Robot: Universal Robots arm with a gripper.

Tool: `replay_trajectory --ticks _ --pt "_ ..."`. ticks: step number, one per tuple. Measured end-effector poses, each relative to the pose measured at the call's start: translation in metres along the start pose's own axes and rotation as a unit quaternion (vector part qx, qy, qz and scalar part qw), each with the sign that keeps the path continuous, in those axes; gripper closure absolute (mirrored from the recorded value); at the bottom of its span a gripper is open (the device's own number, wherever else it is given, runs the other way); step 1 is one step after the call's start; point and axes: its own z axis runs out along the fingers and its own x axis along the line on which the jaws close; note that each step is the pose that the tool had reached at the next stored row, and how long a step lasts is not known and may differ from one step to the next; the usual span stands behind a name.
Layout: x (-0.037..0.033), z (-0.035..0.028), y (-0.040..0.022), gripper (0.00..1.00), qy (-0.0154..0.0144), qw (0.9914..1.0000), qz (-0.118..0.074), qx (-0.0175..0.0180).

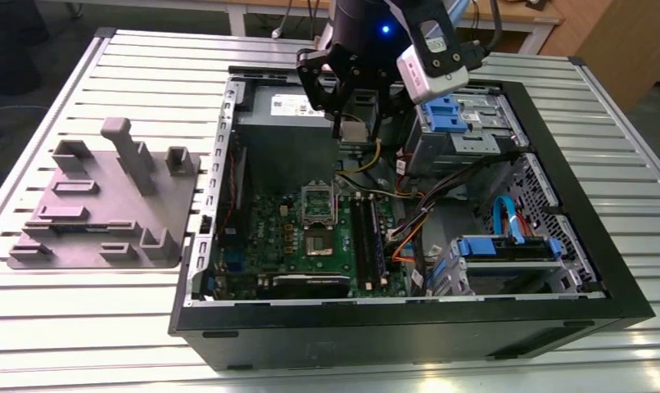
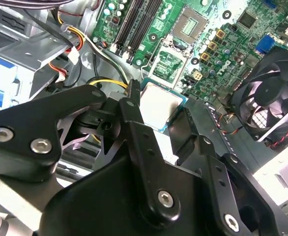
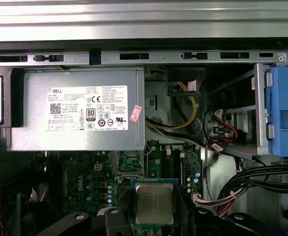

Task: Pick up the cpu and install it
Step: 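Place the cpu into insertion slot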

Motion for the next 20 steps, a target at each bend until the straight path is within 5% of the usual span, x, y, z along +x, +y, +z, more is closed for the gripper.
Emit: replay_trajectory --ticks 11,20 --pt "0.0000 0.0021 -0.0002 0.53 0.0000 1.00000 0.000 0.0001" --pt "-0.0001 0.0105 -0.0008 0.53 0.0000 1.00000 0.000 0.0001"
